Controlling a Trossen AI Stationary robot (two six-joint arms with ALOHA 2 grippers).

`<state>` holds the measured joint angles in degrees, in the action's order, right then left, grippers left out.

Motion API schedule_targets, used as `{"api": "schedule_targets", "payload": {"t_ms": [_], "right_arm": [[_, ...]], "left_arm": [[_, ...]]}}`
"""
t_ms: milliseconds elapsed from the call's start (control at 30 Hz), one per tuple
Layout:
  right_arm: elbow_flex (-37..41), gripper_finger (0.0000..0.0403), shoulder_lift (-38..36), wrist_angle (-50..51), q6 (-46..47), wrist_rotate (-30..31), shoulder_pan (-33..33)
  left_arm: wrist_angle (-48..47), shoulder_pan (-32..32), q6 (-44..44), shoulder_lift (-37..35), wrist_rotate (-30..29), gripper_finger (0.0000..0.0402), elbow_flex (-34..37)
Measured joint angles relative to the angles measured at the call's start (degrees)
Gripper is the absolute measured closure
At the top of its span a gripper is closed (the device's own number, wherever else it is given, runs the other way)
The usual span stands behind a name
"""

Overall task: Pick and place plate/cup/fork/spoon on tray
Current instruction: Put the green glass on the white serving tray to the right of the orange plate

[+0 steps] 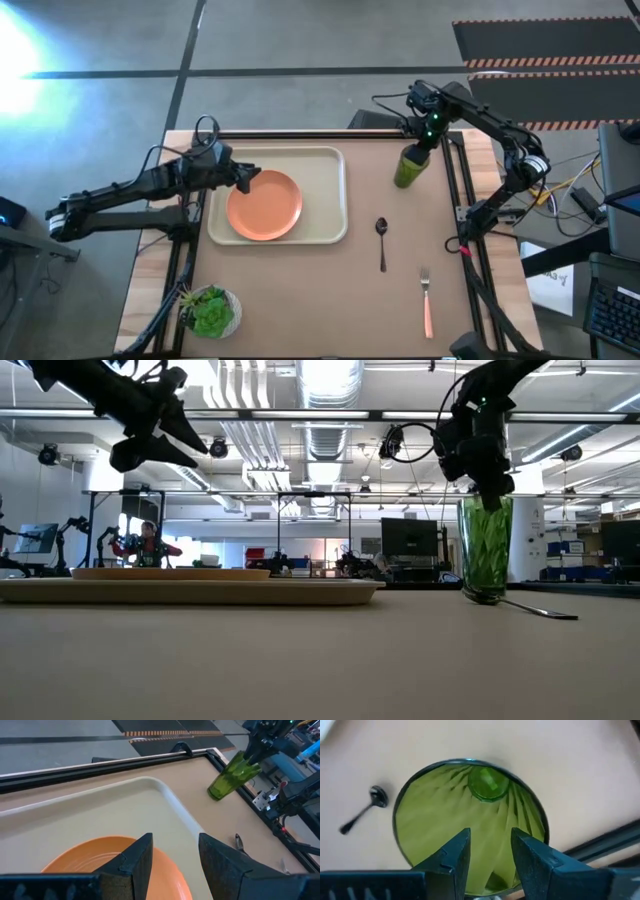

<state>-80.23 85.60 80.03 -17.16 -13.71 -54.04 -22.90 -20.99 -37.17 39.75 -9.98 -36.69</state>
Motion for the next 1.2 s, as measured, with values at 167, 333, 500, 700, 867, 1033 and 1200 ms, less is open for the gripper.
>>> {"api": "schedule_targets", "payload": {"t_ms": [167,333,500,700,867,1033,1200], "right_arm": [[0.0,0.0273,-0.1,-0.4,1.6,-5.1,0.5],[0.0,0.0273,-0.2,-1.2,2.4,-5.3,1.9],[-1.4,0.0273,-0.3,-1.5,3.0,-5.3,3.5],[-10.7,0.0273,-0.3,-0.7,3.7,-4.6,4.4],[-18.3,0.0273,-0.4,3.7,3.7,-3.6,3.9],[-20.1,0.0273,-0.4,9.2,3.6,1.8,2.8],[-19.5,0.0273,-0.4,10.0,3.6,5.0,2.2]], "left_arm": [[0.0,0.0,0.0,0.5,0.0,0.0260,0.1],[0.2,0.0,0.0,0.8,0.0,0.0260,0.3],[0.0,0.0,0.0,1.1,-0.1,0.0260,0.4],[0.0,0.0,0.1,1.1,-0.1,0.0260,0.4],[0.1,0.0,0.1,1.0,-0.1,0.0260,0.4],[0.1,0.0,0.1,1.0,-0.1,0.0260,0.4],[0.2,0.0,0.0,1.0,-0.1,0.0260,0.4]]}}
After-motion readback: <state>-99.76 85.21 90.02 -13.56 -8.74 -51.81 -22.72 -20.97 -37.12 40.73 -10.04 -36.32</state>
